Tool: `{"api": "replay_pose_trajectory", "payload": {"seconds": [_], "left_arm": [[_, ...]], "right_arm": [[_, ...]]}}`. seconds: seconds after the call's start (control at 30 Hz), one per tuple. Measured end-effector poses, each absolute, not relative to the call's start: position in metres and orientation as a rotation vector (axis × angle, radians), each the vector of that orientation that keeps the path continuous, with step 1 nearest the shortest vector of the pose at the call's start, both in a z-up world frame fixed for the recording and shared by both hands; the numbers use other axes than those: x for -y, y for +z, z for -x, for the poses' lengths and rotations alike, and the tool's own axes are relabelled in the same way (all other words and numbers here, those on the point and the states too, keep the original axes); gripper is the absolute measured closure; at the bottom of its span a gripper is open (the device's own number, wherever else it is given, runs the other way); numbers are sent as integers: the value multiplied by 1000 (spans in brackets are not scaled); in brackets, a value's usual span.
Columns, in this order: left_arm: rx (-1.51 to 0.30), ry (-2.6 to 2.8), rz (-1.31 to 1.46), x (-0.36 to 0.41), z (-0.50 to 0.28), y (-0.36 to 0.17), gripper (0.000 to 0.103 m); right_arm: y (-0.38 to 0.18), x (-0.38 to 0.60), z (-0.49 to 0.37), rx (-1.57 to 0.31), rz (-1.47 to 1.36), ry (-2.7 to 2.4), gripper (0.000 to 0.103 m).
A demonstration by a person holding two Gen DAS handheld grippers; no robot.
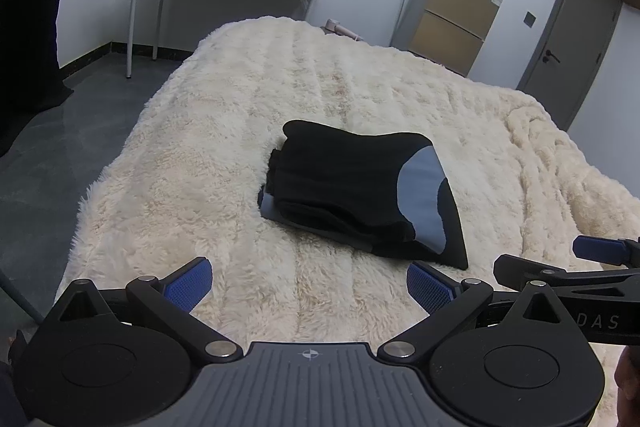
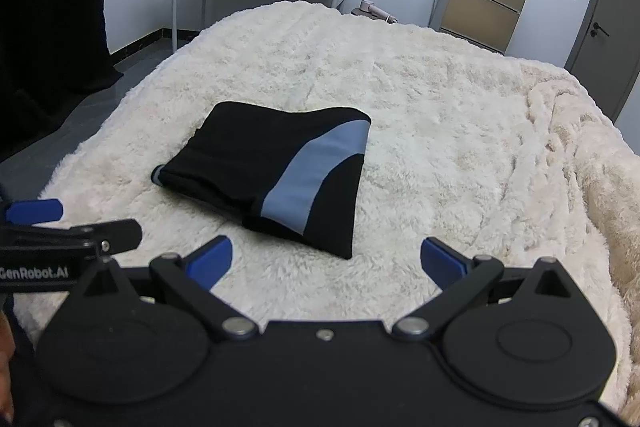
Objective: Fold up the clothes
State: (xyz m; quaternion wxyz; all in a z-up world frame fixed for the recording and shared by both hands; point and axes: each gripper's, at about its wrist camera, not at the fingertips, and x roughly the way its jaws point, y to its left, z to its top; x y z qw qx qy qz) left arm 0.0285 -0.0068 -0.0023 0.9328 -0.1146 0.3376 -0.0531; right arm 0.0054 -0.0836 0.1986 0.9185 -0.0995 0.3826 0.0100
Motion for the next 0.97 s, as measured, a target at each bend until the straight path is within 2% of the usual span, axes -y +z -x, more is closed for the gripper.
{"api": "replay_pose_trajectory", "payload": {"seconds": [0.97], "left_arm": [[-698,-118,244,4,-30,-3,0]], "right_arm": [[196,80,-8,-799,209,12,3]]}}
